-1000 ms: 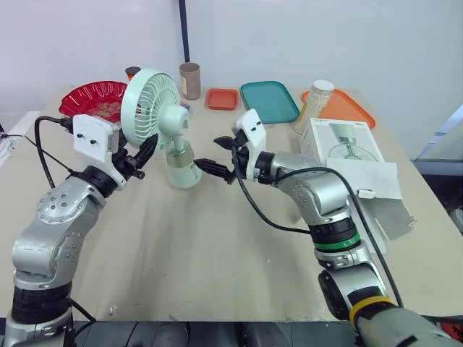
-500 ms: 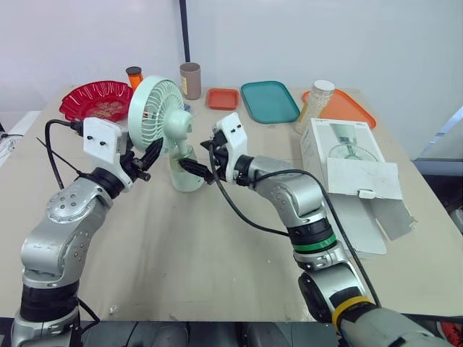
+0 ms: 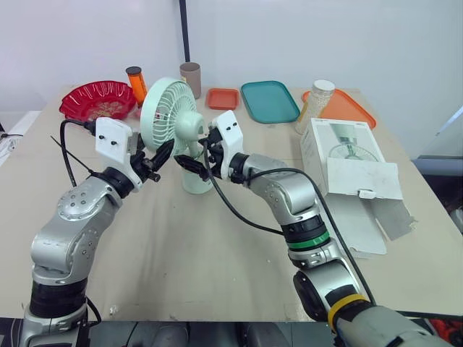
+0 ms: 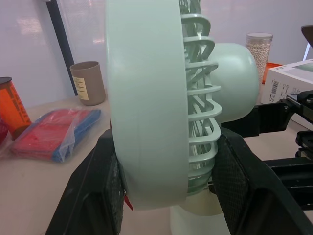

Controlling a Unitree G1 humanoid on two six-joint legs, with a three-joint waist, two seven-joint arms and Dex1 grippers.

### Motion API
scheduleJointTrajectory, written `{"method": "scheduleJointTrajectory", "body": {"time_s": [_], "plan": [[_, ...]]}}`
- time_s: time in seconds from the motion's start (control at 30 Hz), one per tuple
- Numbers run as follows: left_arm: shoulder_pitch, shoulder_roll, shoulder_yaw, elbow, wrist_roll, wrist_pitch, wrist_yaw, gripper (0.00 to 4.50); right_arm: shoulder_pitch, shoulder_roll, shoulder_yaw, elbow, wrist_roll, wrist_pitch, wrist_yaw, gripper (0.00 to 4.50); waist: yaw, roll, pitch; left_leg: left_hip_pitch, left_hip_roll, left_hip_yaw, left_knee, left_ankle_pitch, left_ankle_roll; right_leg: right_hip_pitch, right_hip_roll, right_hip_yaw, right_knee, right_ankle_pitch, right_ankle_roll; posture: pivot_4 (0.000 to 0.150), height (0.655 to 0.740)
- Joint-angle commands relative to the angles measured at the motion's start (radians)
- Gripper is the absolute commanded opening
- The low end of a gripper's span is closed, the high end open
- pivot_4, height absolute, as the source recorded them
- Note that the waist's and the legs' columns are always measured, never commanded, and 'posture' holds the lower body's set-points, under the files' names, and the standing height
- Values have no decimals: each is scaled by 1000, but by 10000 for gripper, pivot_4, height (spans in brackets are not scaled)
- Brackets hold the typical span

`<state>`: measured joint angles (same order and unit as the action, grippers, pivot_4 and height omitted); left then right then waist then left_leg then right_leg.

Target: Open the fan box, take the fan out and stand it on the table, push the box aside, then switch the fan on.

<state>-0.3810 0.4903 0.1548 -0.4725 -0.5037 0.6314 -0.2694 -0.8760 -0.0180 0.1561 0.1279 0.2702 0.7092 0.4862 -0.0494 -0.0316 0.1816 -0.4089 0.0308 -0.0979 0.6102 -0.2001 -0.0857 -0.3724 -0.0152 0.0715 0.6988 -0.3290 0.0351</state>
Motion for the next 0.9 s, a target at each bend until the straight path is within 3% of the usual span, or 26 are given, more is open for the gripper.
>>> {"method": "scheduleJointTrajectory", "body": {"time_s": [0.03,0.07,0.17,0.2,0.23,0.27,0.33,0.63,0.77,0.9], "plan": [[-28,4,30,-56,4,-28,-1,19663,-27,6,-13,-14,6,-22,0,45000,0,0,0,0,0,0,0,0,0,0,0,0,0,0,0,1500,7400],[-29,2,30,-56,3,-27,-1,19663,-27,5,-13,-12,6,-22,0,45000,0,0,0,0,0,0,0,0,0,0,0,0,0,0,0,1500,7400],[-29,0,26,-62,4,-26,0,19663,-26,7,-9,-10,4,-25,1,37286,0,0,0,0,0,0,0,0,0,0,0,0,0,0,0,1500,7400],[-28,-2,25,-64,3,-26,-1,19663,-26,9,-8,-9,3,-27,0,31535,0,0,0,0,0,0,0,0,0,0,0,0,0,0,0,1500,7400],[-28,-3,24,-65,2,-26,-1,19663,-25,10,-6,-8,2,-28,0,29319,0,0,0,0,0,0,0,0,0,0,0,0,0,0,0,1500,7400],[-27,-4,23,-66,3,-26,-1,19663,-24,10,-5,-8,2,-29,0,23188,0,0,0,0,0,0,0,0,0,0,0,0,0,0,0,1500,7400],[-28,-4,22,-67,4,-25,-1,19663,-23,9,-1,-7,0,-31,2,15530,1,0,0,0,0,0,0,0,0,0,0,0,0,0,0,1500,7400],[-38,-12,17,-79,-1,-13,5,19663,-23,16,-5,1,-11,-36,-4,15530,0,0,0,0,0,0,0,0,0,0,0,0,0,0,0,1500,7400],[-43,-15,14,-77,-3,-11,4,19663,-22,21,-6,5,-11,-39,-3,4634,0,0,0,0,0,0,0,0,0,0,0,0,0,0,0,1500,7400],[-43,-16,14,-77,-3,-10,3,19663,-20,22,-4,4,-14,-42,-1,4634,0,0,0,0,0,0,0,0,0,0,0,0,0,0,0,1500,7400]]}}
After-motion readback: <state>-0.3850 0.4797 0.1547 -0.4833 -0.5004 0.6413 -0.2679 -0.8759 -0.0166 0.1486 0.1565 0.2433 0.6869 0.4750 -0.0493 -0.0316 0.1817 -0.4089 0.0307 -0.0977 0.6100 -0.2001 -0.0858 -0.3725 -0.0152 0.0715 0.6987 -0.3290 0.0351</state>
